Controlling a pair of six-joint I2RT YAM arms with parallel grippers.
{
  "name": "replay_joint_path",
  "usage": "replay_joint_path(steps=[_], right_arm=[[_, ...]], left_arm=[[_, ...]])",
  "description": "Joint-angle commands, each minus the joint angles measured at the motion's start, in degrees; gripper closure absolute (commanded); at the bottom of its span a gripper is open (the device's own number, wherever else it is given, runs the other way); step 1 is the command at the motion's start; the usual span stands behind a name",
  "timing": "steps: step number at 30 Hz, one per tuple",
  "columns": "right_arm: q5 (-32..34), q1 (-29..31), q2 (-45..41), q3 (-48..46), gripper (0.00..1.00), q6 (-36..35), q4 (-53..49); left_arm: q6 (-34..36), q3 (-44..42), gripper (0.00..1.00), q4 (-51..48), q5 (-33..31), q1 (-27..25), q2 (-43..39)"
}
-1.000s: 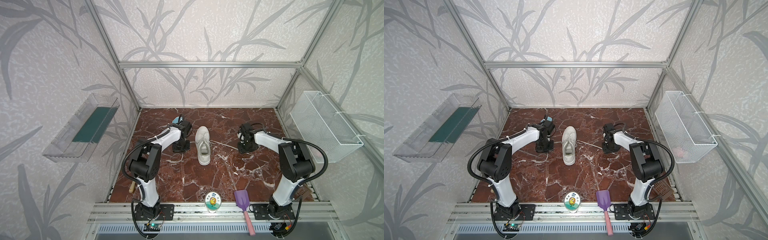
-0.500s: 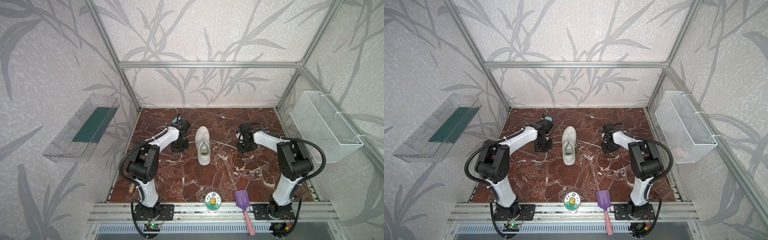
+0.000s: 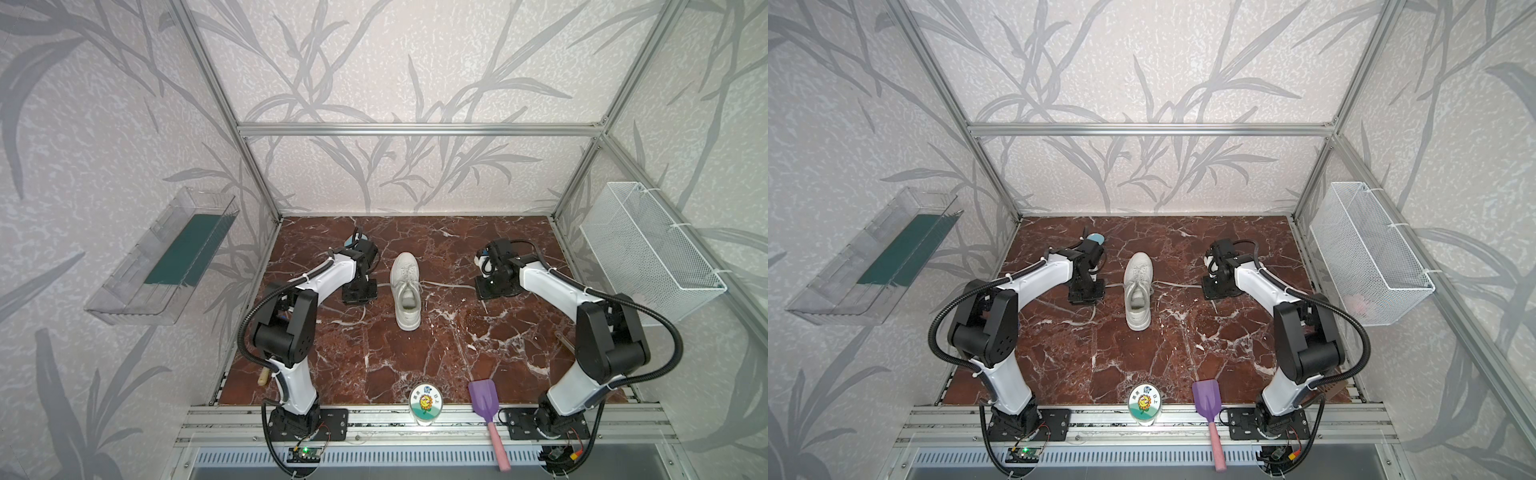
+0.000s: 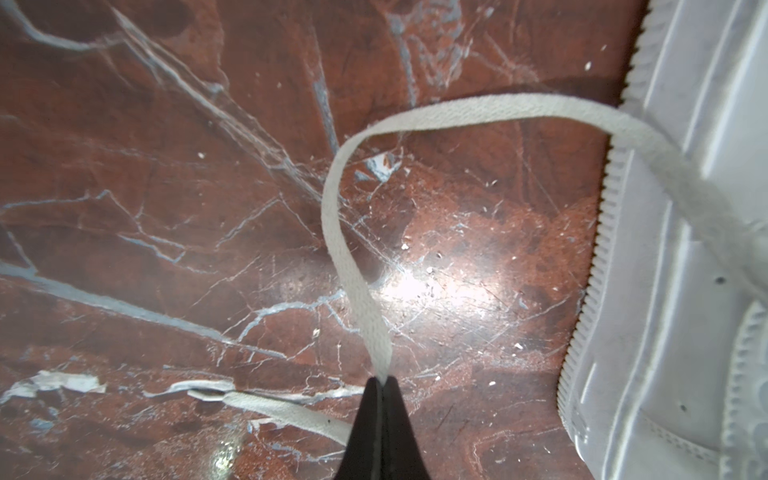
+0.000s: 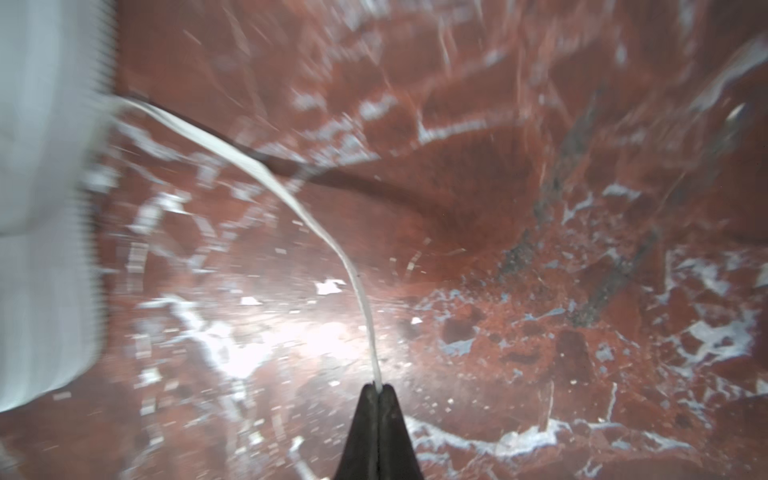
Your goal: Tie the shoes
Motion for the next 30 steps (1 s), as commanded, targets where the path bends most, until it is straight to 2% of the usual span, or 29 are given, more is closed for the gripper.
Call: replay_joint_path(steps=[1,6,12,20,26,30], right_arm=[[-8.3,0.6,-2.4,5.0,1.00,3.8,-0.2],[-13.3,4.3,-1.5,14.4,1.00,9.5,2.7],[-18.2,10.5,3.7,25.4,1.00,19.2,13.2],[-19.6,19.5,17.3,38.8,1.00,32.1,26.0],[-19.7,24.0,28.8,49.9,1.00,37.9,29.3],[-19.3,26.4,36.9,59.3,1.00,39.0,26.1]], left_arm=[[-0.5,-1.5,1.00,1.1,0.9,0.4,-1.2],[-1.8,-4.3,0.98,4.0,2.9,0.4,-1.5],[-3.1,-8.3,1.00,6.8,4.1,0.4,-3.4],[-6.7,-15.9,1.00,11.7,5.9,0.4,-9.1],[-10.7,-22.1,1.00,16.3,7.5,0.3,-13.6],[-12.4,-25.2,1.00,18.3,7.2,0.3,-16.1]])
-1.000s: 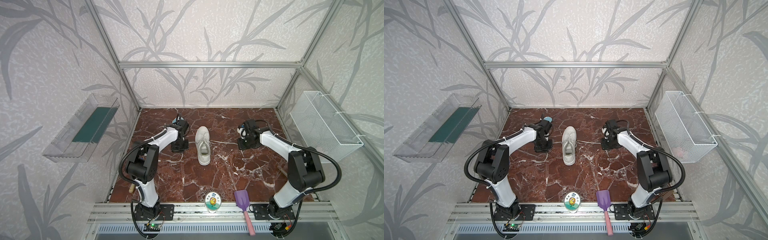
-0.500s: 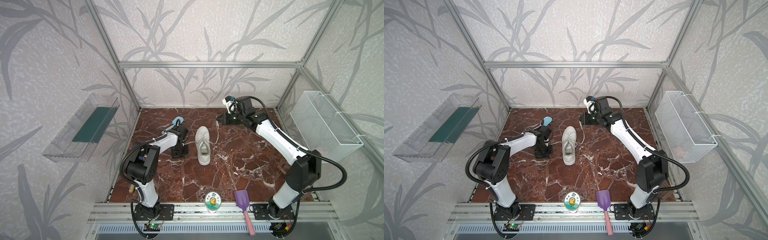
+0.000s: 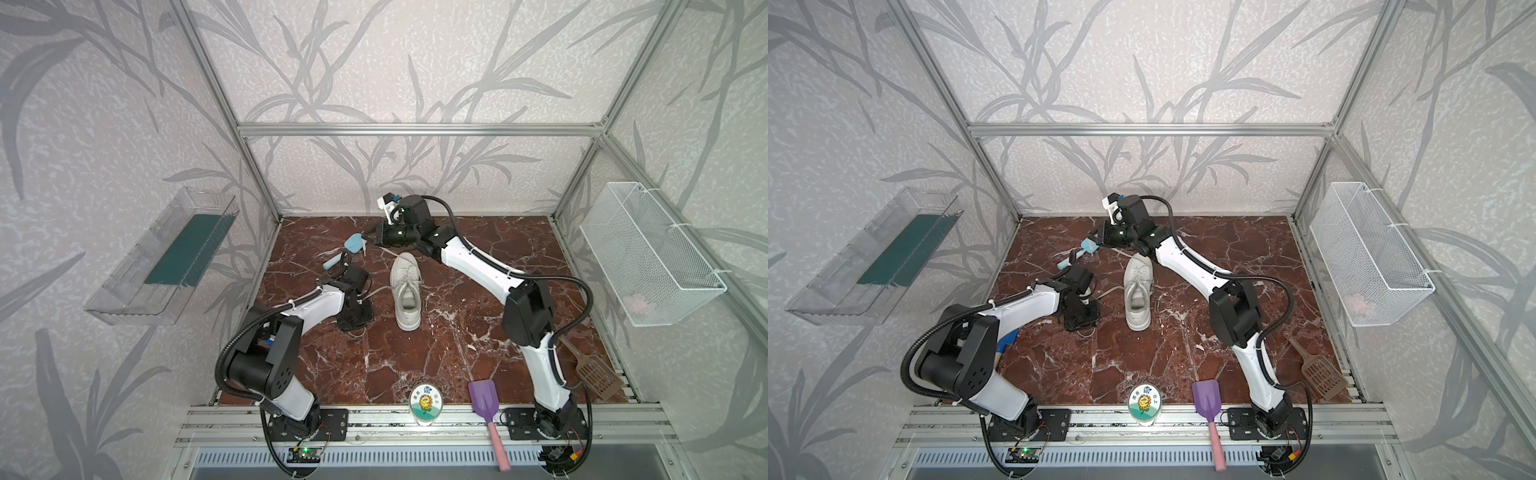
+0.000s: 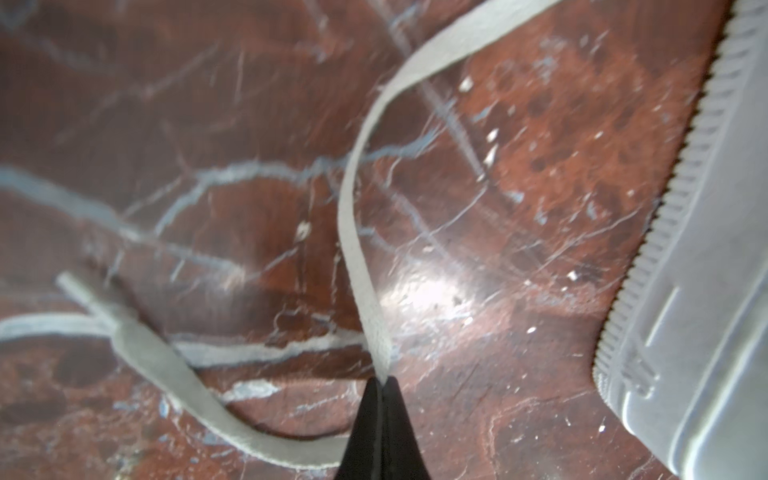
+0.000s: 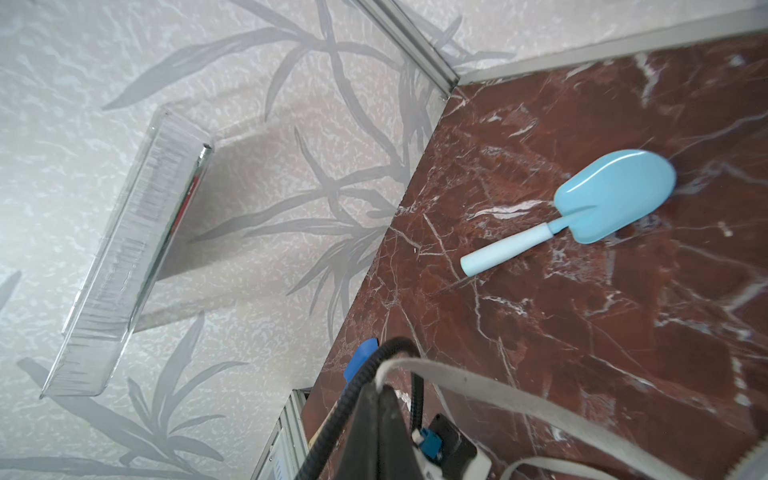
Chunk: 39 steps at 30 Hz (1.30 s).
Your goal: Tie the shoes
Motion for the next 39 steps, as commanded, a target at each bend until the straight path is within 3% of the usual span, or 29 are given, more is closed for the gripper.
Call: replay_joint_path(steps=[1,9,21,22,25,29,34,39], right_arm=[[-0.1,1.9,5.1,7.3,1.00,2.6,-0.1],[0.7,5.8,19.8,24.1,1.00,0.8,-11.2],[-2.9,7.3,27.4,29.1,1.00,5.1,-10.8],[-2.8,7.3,27.4,29.0,0.98,5.0,-10.9],[-1.9,7.1,26.4,28.5,0.64,4.0,-11.9],[-2.1,6.5,23.7,25.5,0.44,3.7,-10.4],[-2.8,4.6,20.6,22.8,0.35,5.2,-9.6],[-3.1,2.3,15.6,17.0,0.33,5.2,-7.5]], left_arm=[[-3.1,-1.6,1.00,2.6,-0.1,0.3,-2.6],[-5.3,-6.0,1.00,4.3,-0.8,0.3,-6.6],[-6.6,-8.4,1.00,5.4,-0.7,0.2,-8.8],[-6.7,-8.4,1.00,5.4,-0.8,0.3,-9.1],[-6.7,-8.5,1.00,5.1,-1.1,0.3,-9.5],[-6.7,-8.3,1.00,4.9,-1.1,0.3,-9.4],[-6.2,-7.5,1.00,3.6,-1.6,0.3,-9.6],[-4.8,-4.2,1.00,0.3,-2.8,0.3,-10.1]])
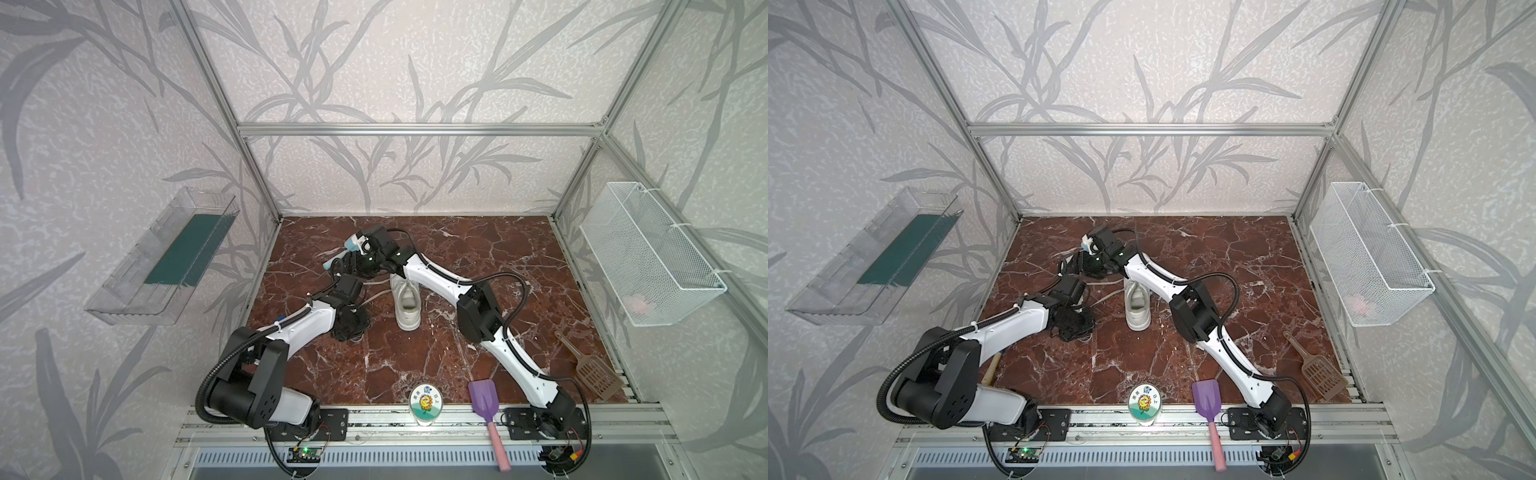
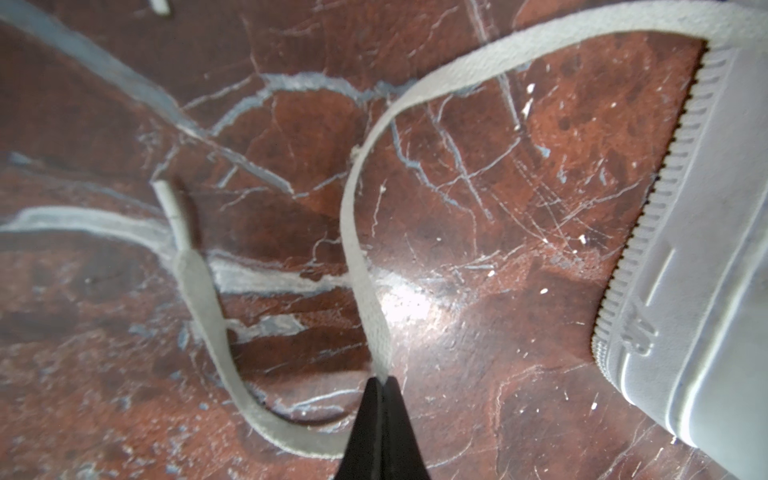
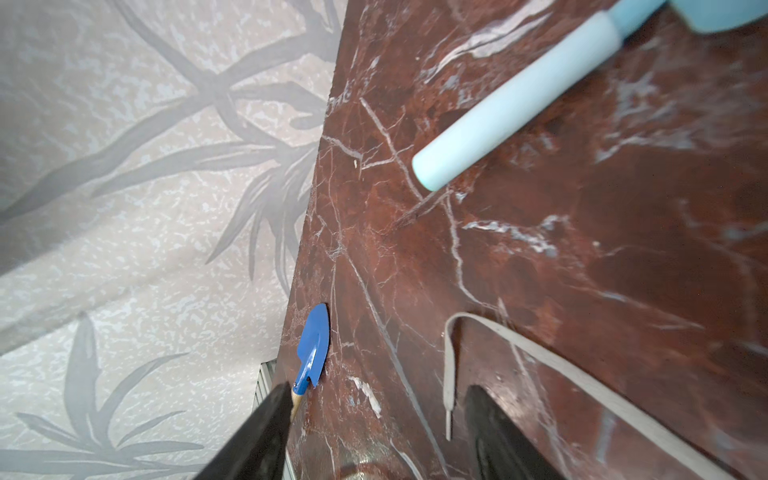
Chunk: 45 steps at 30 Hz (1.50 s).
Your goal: Tie the shoes
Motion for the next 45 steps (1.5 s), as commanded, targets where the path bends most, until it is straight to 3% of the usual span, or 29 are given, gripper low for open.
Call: replay_joint_path(steps=[1,10,17,23,28,35,39,45], right_arm=[[-0.7,-2.0,-8.1,-4.0,0.32,0.4,3.9],[0.0,-8.8,-22.5,-28.3,0.30,1.9,15.6],[0.3,-18.9,-39.9,-53.9,0.30,0.4,22.6],[-0.5,-28.4,-52.8,-69.7,0.30,-3.2,21.7],[-0.4,-35.3,-62.0,-76.8,0.30,-9.9,15.3],[-2.8,-43.3,-69.7,-83.5,0.30,-11.8,12.5],[-3.2,-45.3,-72.0,-84.5,0.29,-14.8,10.1],[-3.9,-46.9,-73.0,-85.0,0.29,-16.7,8.3]], left_arm=[[0.7,3.7,1.00,-3.5,-2.6,0.3,-1.9],[2.6,12.9,1.00,-8.1,-2.6,0.3,-0.3],[6.5,30.5,1.00,-13.4,0.7,0.3,6.7],[5.9,46.3,1.00,-14.0,6.5,-0.5,15.5],[6.4,66.6,1.00,-19.7,8.9,-5.6,26.4],[6.6,94.1,1.00,-28.7,11.4,-13.2,44.7],[5.6,100.3,1.00,-30.0,13.4,-15.7,51.7],[4.9,98.4,1.00,-28.3,14.6,-19.3,54.8]])
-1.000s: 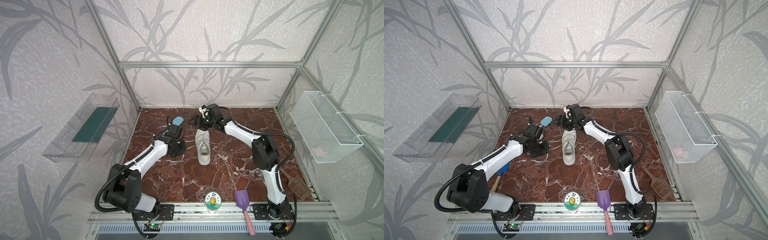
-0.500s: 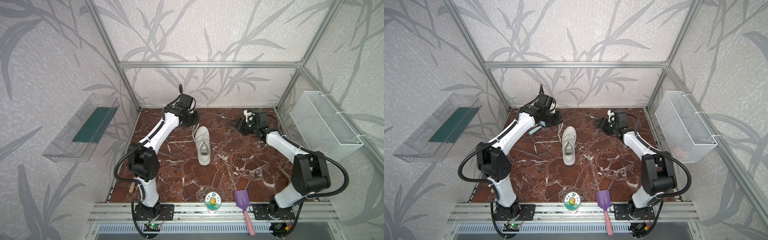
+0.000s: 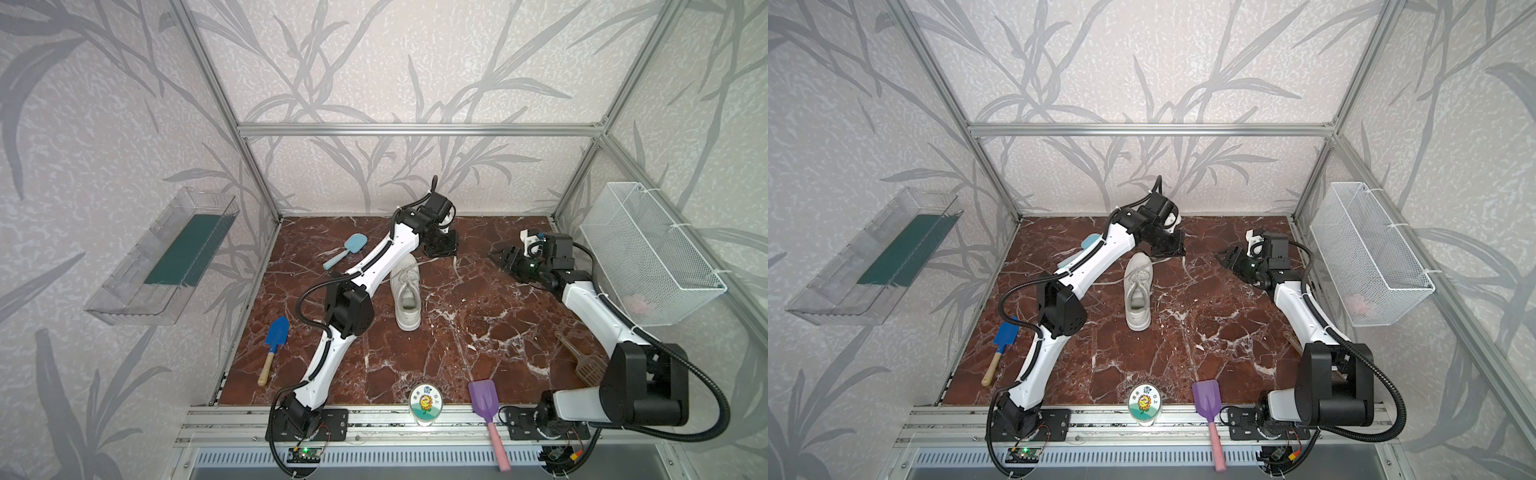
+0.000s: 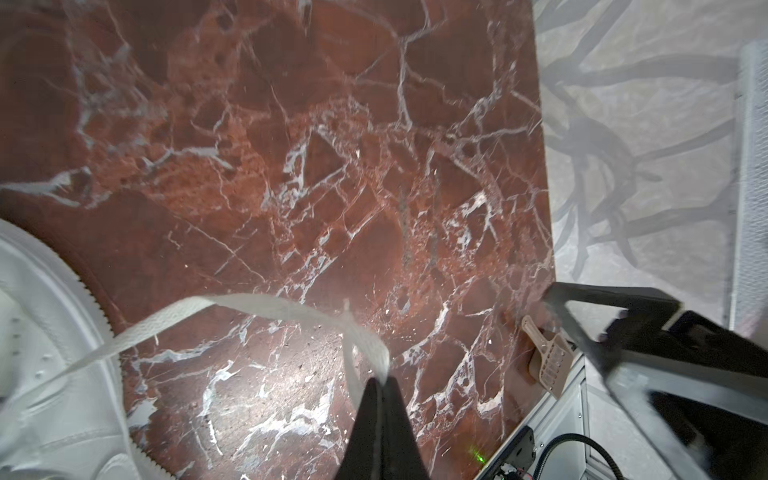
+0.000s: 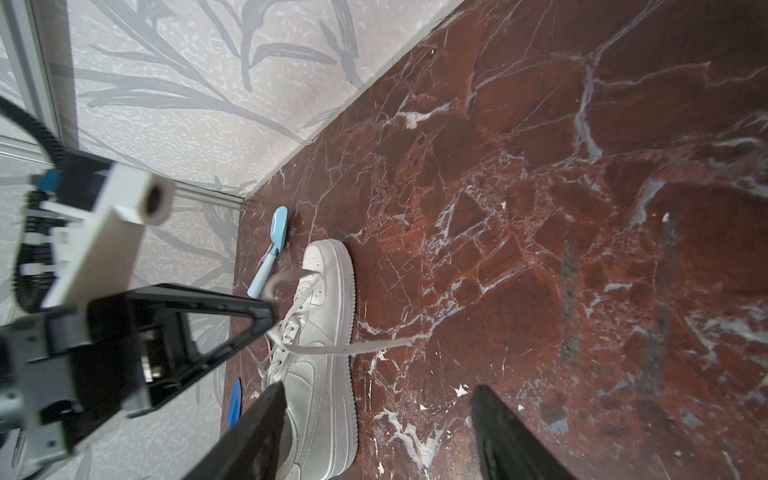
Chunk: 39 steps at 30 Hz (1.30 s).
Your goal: Tie the shoes
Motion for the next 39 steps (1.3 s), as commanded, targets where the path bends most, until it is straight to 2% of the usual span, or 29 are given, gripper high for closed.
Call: replay_joint_path(steps=[1,4,8,9,12,16,21,24,28,33,37,39], right_arm=[[-1.6,-0.7,-1.4,-0.7,0.29,-2.4,-2.0],[-1.7,-0.8,-1.1,-0.8,0.29,-2.4,-2.1],[-1.5,-0.8,-0.7,-1.0,0.29,-1.8,-2.0],[-1.6,-0.8,-0.6,-1.1,0.29,-1.5,-1.9],[-1.1,-0.9,-0.5,-1.0,0.29,-1.3,-2.8],[0.6,-1.0,-0.9,-0.8,0.28,-1.8,-5.1],[7.4,-1.0,-0.7,0.8,0.28,-3.5,-12.3],[7.9,-0.9,-0.7,0.7,0.28,-2.7,-13.0],[2.8,-0.9,-0.2,-1.9,0.29,0.9,-8.0],[-3.4,-0.9,1.5,-6.1,0.36,5.7,0.1],[-5.4,-0.9,2.6,-12.5,0.36,6.9,12.3],[-6.9,-0.7,3.9,-15.1,0.40,6.1,18.3]], left_arm=[[-1.0,-0.8,1.00,-1.6,1.8,-1.6,0.5],[-1.0,-1.2,0.99,-1.2,2.3,-2.5,2.3],[-0.4,-1.7,0.65,0.3,0.4,-3.0,4.0],[-0.3,-1.7,0.60,0.9,0.3,-2.9,4.5],[0.1,0.3,0.53,1.2,0.4,-2.9,6.7],[0.8,2.1,0.50,0.1,-0.3,-2.8,7.5],[2.8,2.1,0.43,0.9,-3.5,-2.8,6.0],[3.8,2.2,0.41,1.8,-4.9,-2.6,5.8],[1.4,2.3,0.41,4.3,-1.4,-1.6,7.3],[-1.0,2.3,0.41,6.7,1.7,-1.5,8.1],[-2.0,2.1,0.41,7.1,2.3,-1.4,8.1],[-2.4,2.1,0.41,7.3,2.9,-1.4,8.3]])
